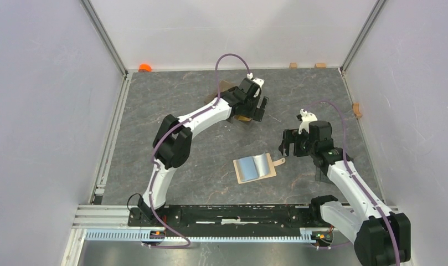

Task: Put the credit cards into the card holder
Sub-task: Pick up the credit card from the storage box.

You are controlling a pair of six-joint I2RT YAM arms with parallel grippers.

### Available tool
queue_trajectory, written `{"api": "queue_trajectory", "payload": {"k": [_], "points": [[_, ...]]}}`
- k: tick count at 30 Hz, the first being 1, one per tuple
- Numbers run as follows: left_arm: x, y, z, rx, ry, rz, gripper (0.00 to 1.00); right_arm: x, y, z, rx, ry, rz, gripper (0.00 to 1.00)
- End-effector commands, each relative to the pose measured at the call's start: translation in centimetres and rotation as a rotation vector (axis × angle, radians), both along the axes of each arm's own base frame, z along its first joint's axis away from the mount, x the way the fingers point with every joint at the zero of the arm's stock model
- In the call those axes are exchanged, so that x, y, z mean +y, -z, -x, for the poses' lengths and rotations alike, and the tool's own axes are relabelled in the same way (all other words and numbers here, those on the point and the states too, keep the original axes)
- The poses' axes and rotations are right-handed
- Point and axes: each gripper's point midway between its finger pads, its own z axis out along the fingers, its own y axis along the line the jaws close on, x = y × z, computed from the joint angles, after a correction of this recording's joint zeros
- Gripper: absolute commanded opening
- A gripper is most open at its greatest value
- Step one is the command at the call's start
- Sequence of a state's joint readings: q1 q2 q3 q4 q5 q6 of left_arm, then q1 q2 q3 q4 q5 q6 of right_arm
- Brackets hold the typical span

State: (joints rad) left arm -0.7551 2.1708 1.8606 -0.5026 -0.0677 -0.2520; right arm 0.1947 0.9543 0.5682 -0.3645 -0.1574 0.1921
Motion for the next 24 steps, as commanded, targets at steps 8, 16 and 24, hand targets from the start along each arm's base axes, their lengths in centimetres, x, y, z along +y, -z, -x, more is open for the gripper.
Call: {"api": "queue_trajectory", "payload": {"k": [8,16,24], "points": [[-2.6,2.4,-1.4,-0.009,0.077,-0.011,0.96,0.7,-0.6,-0.3,-0.036,-0.041,-0.072,0.98],[-3.8,2.6,-0.3,0.002,0.108,0.013,0.96,0.7,-0.4,-0.1,-0.031,-0.044,-0.083,0.98],[-4.4,0.8,1.1,-0.028,0.133,0.037,0.96,0.6,-0.2,0.0,-0.021,-0.039,-0.092,0.98]]}}
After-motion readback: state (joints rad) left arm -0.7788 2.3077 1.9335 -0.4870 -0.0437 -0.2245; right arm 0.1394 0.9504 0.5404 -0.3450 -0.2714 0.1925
